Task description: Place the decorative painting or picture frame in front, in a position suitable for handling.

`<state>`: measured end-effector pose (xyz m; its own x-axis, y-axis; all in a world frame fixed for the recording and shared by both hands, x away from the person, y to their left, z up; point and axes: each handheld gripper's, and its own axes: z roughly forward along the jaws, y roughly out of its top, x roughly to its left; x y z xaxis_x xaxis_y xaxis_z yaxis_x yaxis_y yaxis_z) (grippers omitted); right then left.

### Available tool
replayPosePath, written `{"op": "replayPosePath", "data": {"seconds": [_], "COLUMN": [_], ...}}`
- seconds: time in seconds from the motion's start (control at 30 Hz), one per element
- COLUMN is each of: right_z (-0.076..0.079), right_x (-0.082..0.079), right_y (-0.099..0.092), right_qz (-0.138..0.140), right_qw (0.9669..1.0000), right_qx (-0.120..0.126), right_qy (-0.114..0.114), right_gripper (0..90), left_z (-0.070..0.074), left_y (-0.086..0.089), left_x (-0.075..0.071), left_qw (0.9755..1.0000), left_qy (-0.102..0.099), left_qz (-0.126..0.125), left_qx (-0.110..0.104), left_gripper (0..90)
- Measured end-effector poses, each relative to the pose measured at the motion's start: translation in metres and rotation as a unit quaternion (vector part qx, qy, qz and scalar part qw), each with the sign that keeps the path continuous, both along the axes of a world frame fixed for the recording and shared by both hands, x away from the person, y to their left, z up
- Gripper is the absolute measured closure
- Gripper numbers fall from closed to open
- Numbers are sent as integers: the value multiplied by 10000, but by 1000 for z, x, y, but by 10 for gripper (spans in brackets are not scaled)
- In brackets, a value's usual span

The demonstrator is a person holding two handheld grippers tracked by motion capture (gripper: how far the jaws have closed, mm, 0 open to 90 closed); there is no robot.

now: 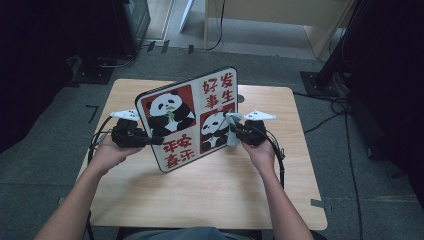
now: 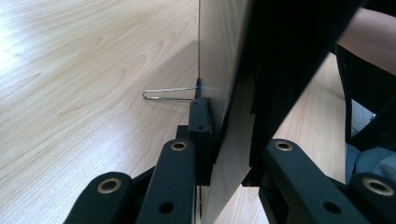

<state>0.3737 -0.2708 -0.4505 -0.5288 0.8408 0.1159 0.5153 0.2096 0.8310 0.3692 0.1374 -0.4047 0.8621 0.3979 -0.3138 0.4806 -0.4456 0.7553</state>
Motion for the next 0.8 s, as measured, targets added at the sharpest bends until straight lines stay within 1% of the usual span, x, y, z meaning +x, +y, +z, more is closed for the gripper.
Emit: {"op": "replayPosePath", "data": {"seconds": [0.13,0.27,0.37,0.5,0.57,0.7,0.8], "right_z": [-9,-14,-19,-26,-28,-33,-35], "right_x": [-2,-1,-2,-3,-3,-3,-4], "right_y": [0,0,0,-1,-1,-1,-1], "right_qz": [-37,-36,-47,-43,-43,-34,-31], "right_qw": [9999,9996,9996,9993,9991,9981,9980], "right_qx": [17,-36,-34,-52,-57,-85,-73], "right_qy": [129,263,266,380,428,606,621], "right_gripper": [774,774,775,775,775,778,780], "left_z": [0,0,0,0,0,0,0], "left_y": [0,0,0,0,0,0,0], "left_x": [0,1,1,1,1,2,1], "left_qw": [10000,10000,10000,10000,10000,10000,10000], "left_qy": [1,3,9,12,15,14,14], "left_qz": [-3,-9,-18,-20,-25,-27,-23], "left_qx": [-2,-2,-1,-6,-12,-12,-14], "left_gripper": [804,804,804,804,805,804,804]}}
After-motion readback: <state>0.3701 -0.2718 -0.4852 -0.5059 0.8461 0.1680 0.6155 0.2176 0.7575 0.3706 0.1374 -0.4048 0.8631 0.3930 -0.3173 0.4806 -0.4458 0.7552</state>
